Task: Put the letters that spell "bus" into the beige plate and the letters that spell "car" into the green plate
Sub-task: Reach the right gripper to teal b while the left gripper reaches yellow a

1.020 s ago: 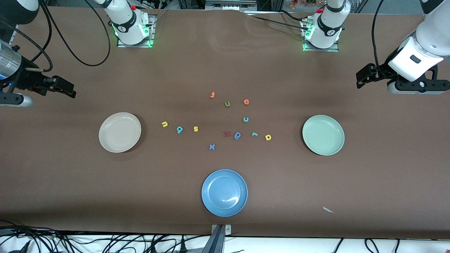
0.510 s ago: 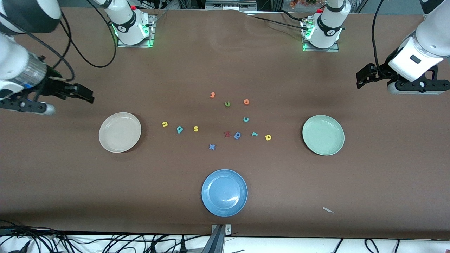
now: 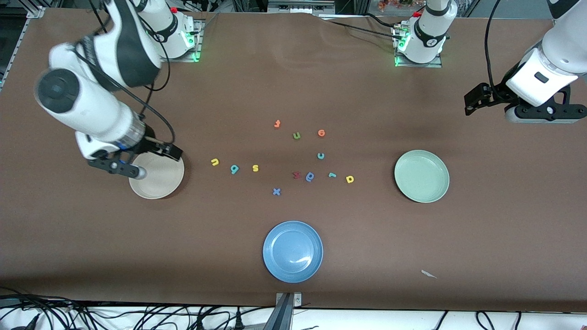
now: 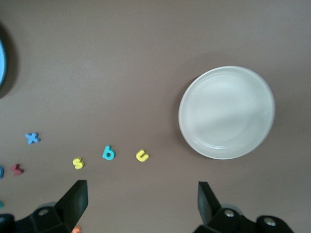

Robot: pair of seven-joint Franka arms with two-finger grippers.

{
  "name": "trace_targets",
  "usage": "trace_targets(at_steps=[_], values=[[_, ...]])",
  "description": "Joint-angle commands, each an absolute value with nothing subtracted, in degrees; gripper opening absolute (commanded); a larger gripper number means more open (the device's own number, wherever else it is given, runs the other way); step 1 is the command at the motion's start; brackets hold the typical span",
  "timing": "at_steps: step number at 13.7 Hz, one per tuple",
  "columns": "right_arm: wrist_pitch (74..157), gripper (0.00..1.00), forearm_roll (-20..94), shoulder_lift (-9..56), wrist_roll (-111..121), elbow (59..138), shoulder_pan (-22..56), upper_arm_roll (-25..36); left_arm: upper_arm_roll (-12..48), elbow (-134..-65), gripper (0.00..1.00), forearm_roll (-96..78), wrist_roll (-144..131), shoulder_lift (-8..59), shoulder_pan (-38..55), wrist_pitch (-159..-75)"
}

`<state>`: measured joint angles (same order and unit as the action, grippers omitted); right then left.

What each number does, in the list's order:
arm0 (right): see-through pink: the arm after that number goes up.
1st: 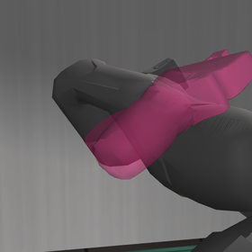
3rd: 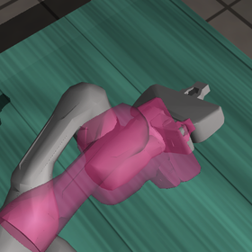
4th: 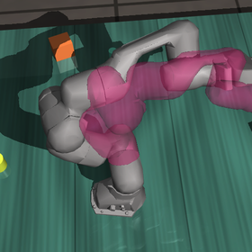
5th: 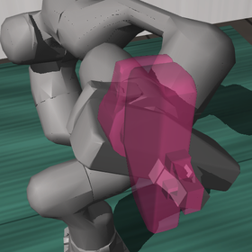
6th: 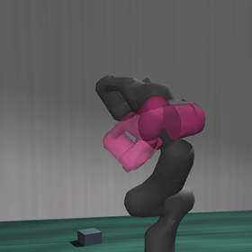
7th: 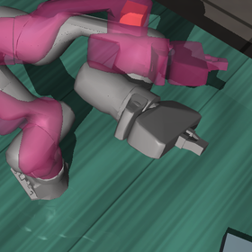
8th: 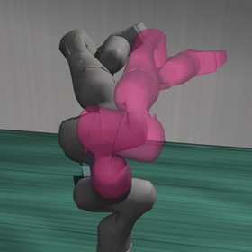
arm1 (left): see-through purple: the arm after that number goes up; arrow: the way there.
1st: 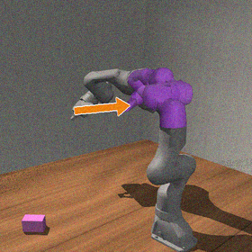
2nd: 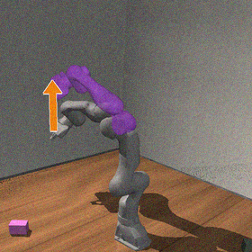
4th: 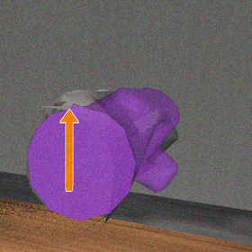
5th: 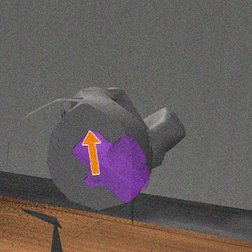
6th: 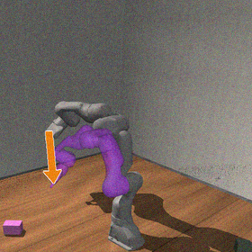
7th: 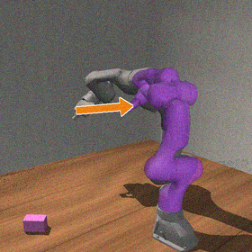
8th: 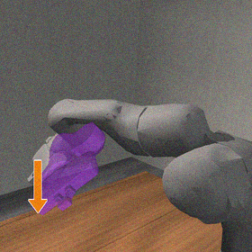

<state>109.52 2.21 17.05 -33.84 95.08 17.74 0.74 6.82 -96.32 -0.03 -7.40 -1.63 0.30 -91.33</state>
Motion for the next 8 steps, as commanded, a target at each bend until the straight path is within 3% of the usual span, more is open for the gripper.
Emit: trace_targets(at_steps=[1, 4, 8], values=[[113.3, 1.0, 2.7, 22.1, -41.5, 94.7, 21.5, 1.1, 7.2, -95.6, 1.0, -1.1, -5.9, 0.8, 1.0, -90.6], [117.2, 1.0, 2.7, 27.1, -46.7, 94.7, 24.9, 1.1, 8.2, -95.5, 1.0, -0.9, -5.9, 7.0, 4.4, -91.4], [122.2, 1.0, 2.8, 31.4, -52.4, 95.4, 27.6, 1.1, 8.5, -89.0, 1.0, -1.2, -2.7, 21.3, 10.3, -97.4]])
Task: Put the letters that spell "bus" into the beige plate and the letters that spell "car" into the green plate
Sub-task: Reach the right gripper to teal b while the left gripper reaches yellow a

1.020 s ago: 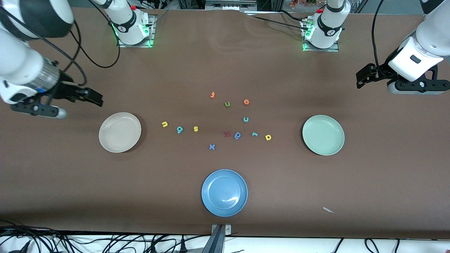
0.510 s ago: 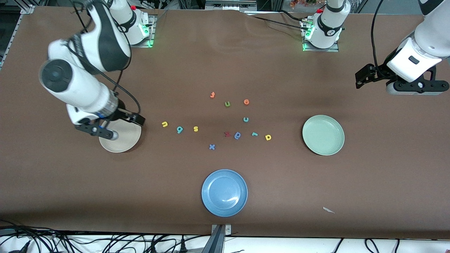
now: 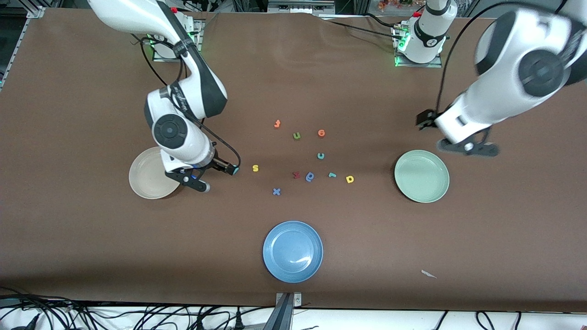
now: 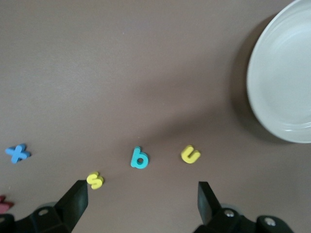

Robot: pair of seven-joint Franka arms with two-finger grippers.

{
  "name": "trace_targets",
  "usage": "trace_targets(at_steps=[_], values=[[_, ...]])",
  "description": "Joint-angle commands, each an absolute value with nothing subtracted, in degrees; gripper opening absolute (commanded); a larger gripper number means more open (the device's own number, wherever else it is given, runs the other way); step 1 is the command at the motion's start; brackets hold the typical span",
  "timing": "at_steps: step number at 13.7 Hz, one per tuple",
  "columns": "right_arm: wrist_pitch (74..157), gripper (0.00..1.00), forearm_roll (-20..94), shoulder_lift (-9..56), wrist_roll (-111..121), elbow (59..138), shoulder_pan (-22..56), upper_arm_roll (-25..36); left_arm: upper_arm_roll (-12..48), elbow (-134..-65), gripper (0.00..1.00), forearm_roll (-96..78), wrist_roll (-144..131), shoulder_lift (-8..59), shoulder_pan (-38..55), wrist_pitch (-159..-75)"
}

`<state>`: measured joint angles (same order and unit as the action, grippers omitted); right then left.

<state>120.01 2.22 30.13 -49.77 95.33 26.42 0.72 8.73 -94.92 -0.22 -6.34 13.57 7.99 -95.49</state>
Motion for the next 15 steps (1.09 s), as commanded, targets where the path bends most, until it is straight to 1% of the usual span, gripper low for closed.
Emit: trace_targets(at_steps=[1, 4, 7, 9, 11, 12, 13, 15], values=[[124.9, 1.0, 2.9, 31.6, -52.6, 96.8, 27.9, 1.1, 8.5, -88.9, 1.0, -1.2, -0.2, 23.8, 11.5, -101.3], [133.8, 1.0, 3.1, 32.4, -52.6, 102.0, 28.3, 1.1, 10.1, -89.4, 1.0, -1.3, 6.9, 28.2, 12.3, -109.3], [138.4, 1.0, 3.2, 32.6, -53.7, 105.1, 28.4, 0.1, 11.1, -90.3, 0.99, -1.2, 11.7, 33.7, 13.1, -117.3], [142.8, 1.0, 3.2, 33.0, -54.9, 107.9, 28.4, -0.7, 11.4, -93.8, 0.97, -1.2, 15.9, 35.1, 13.8, -124.0], [145.5, 1.0, 3.2, 33.3, -54.9, 109.4, 28.4, -0.8, 11.3, -96.8, 0.89, -1.3, 20.0, 35.8, 14.1, -130.1], [146.2, 1.0, 3.2, 33.3, -55.0, 110.0, 28.4, -0.8, 11.3, -97.2, 0.86, -0.9, 21.4, 37.2, 14.4, -132.2], [146.9, 1.0, 3.2, 33.4, -55.0, 110.6, 28.4, -0.9, 11.3, -97.8, 0.8, -0.7, 23.4, 38.1, 14.7, -134.2], [149.0, 1.0, 3.2, 33.4, -54.8, 111.9, 28.3, -0.9, 11.3, -100.4, 0.72, -0.7, 24.3, 38.3, 14.9, -138.7]])
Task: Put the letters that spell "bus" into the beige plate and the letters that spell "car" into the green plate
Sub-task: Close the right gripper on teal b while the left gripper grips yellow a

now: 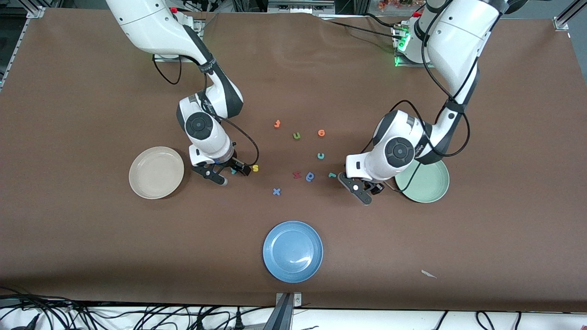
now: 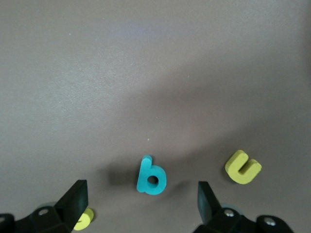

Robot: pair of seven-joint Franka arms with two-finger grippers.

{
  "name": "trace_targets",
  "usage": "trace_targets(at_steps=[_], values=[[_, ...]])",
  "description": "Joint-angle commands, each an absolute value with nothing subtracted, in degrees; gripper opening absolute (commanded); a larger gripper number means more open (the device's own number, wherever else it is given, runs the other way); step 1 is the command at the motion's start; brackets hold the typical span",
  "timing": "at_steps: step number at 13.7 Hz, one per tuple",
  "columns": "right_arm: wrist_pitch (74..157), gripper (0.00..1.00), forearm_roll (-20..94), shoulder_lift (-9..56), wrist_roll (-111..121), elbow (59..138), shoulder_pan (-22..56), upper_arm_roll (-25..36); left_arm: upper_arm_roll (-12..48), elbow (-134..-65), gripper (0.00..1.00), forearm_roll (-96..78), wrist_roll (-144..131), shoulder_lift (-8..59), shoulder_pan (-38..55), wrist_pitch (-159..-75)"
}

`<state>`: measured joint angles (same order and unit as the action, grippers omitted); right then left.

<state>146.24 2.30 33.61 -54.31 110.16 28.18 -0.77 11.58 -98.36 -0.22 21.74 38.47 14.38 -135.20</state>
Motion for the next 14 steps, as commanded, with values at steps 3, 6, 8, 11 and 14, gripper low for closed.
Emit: trace_targets(at_steps=[3, 6, 8, 11, 14], values=[[149.5, 0.94, 3.2, 33.6, -54.8, 112.1, 28.3, -0.9, 11.4, -104.0, 0.67, -0.3, 24.3, 38.2, 15.7, -142.3], [149.5, 0.82, 3.2, 33.8, -54.1, 112.2, 28.2, -0.9, 11.3, -104.1, 0.64, -0.3, 24.3, 38.5, 16.7, -143.1], [149.5, 0.76, 3.2, 34.2, -54.1, 112.1, 28.2, -0.9, 11.3, -104.1, 0.56, 1.9, 24.3, 38.9, 17.1, -143.4], [149.5, 0.59, 3.1, 34.5, -53.9, 112.1, 28.1, -1.0, 11.3, -104.0, 0.49, 4.4, 24.3, 38.9, 16.6, -143.5], [149.5, 0.48, 3.1, 34.6, -53.6, 112.0, 27.9, -1.0, 11.3, -104.0, 0.22, 4.4, 24.3, 39.0, 16.8, -144.2]])
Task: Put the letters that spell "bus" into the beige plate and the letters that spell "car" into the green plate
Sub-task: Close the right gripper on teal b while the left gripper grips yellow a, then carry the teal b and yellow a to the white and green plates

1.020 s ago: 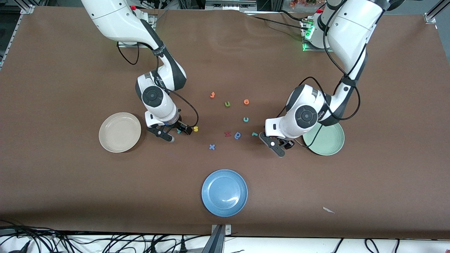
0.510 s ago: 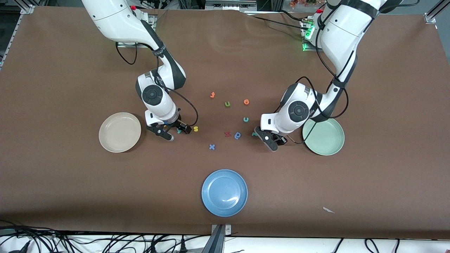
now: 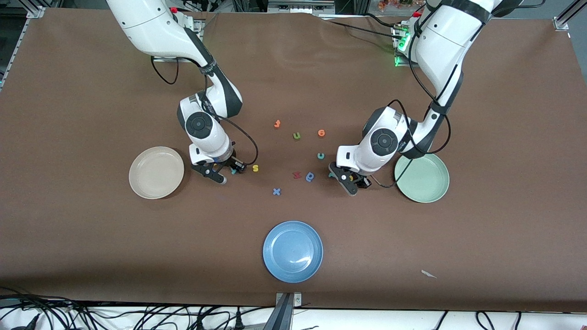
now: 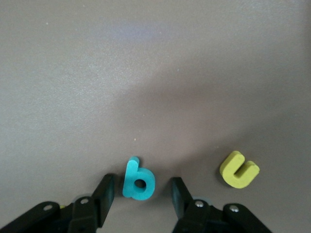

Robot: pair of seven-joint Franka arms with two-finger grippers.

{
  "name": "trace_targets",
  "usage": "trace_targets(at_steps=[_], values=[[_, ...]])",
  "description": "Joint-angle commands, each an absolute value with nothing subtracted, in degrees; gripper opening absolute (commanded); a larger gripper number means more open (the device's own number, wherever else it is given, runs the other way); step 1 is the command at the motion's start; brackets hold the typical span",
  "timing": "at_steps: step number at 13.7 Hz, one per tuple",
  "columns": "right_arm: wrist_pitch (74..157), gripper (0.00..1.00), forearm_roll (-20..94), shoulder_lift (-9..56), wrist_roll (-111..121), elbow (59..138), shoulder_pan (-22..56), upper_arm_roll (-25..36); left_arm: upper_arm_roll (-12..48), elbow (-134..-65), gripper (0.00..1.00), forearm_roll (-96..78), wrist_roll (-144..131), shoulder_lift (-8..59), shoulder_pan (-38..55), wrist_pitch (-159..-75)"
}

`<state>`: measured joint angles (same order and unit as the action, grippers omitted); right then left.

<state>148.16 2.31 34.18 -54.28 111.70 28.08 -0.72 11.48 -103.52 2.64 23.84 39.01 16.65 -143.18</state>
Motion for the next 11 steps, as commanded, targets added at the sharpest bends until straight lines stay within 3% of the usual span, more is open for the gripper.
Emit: trace_targets(at_steps=[1, 3, 5, 11], values=[[149.5, 0.46, 3.1, 34.6, -53.5, 112.0, 27.9, -1.0, 11.3, -104.0, 0.11, 4.4, 24.3, 39.1, 17.0, -144.2], [149.5, 0.41, 3.0, 34.6, -53.5, 111.9, 27.9, -1.0, 11.3, -103.9, 0.05, 4.4, 24.3, 39.1, 16.8, -144.2], [149.5, 0.35, 3.0, 34.8, -53.5, 111.7, 27.9, -1.0, 11.3, -103.2, 0.05, 4.4, 24.0, 37.8, 16.4, -142.9], [148.9, 0.26, 2.9, 34.9, -53.4, 110.9, 27.8, -1.0, 11.3, -102.5, 0.07, 4.4, 24.5, 29.4, 7.5, -126.4]])
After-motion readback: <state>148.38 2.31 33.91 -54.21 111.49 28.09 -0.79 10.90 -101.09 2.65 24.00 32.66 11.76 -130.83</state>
